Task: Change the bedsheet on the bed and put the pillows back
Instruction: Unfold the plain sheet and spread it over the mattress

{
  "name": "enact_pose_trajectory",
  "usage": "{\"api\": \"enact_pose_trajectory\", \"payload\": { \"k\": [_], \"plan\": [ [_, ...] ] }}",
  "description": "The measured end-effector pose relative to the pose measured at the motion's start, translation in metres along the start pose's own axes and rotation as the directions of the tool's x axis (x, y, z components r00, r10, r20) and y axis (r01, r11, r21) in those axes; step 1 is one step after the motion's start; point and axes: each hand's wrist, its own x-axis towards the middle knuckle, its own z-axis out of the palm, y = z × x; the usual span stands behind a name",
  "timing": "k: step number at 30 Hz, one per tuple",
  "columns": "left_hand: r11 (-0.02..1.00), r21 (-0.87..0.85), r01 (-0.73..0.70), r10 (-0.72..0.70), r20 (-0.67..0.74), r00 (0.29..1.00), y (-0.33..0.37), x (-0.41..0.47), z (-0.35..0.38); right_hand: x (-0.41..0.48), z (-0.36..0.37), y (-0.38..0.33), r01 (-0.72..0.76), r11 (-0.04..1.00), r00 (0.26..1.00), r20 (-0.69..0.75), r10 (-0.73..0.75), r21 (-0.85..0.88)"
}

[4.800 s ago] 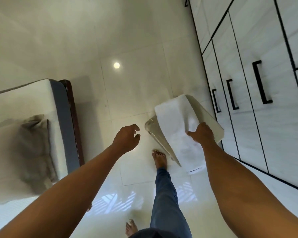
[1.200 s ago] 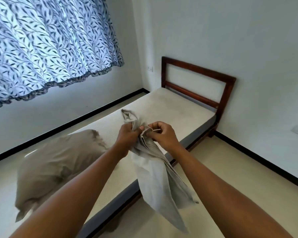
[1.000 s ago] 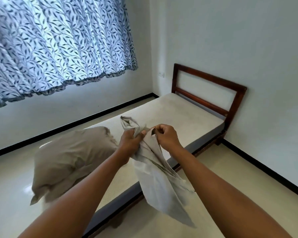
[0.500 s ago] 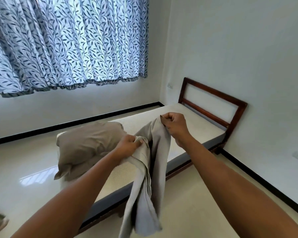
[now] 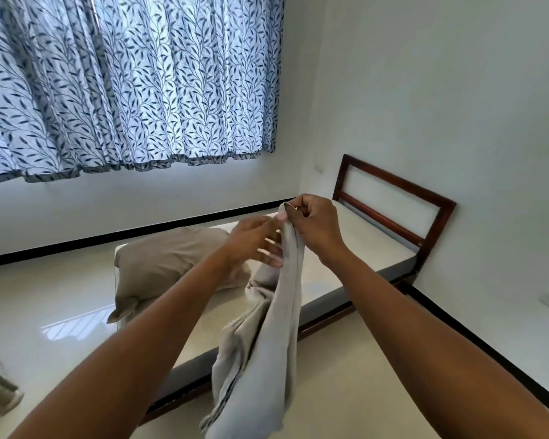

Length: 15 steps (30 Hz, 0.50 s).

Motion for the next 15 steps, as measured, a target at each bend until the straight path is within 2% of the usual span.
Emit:
{"api": "enact_pose_trajectory", "payload": {
  "k": [3, 6, 8, 12, 15],
  "plan": [
    [0.973, 0.205, -0.108, 0.102, 0.037, 0.994, 0.024, -0.001, 0.029, -0.003, -0.022, 0.003, 0.019, 0.997, 1.0, 0.021, -0.021, 0.071],
    [0.947, 0.308, -0.086, 0.1, -0.032, 0.994, 0.026, 0.002, 0.042, -0.003, -0.042, 0.015, -0.007, 0.993, 0.993, 0.119, -0.007, 0.116],
    [0.947, 0.311, -0.083, 0.104, -0.052, 0.993, 0.025, -0.001, 0.046, -0.006, -0.048, 0.019, -0.007, 0.991, 0.988, 0.155, -0.014, 0.135],
    [0.943, 0.323, -0.083, 0.129, -0.124, 0.984, 0.028, -0.008, 0.059, -0.003, -0.049, 0.01, 0.015, 0.98, 0.99, 0.136, -0.043, 0.198],
    [0.965, 0.251, -0.069, 0.13, -0.233, 0.964, 0.037, -0.006, 0.064, 0.007, -0.053, 0.001, 0.028, 0.979, 0.987, 0.149, -0.059, 0.202]
  ]
}}
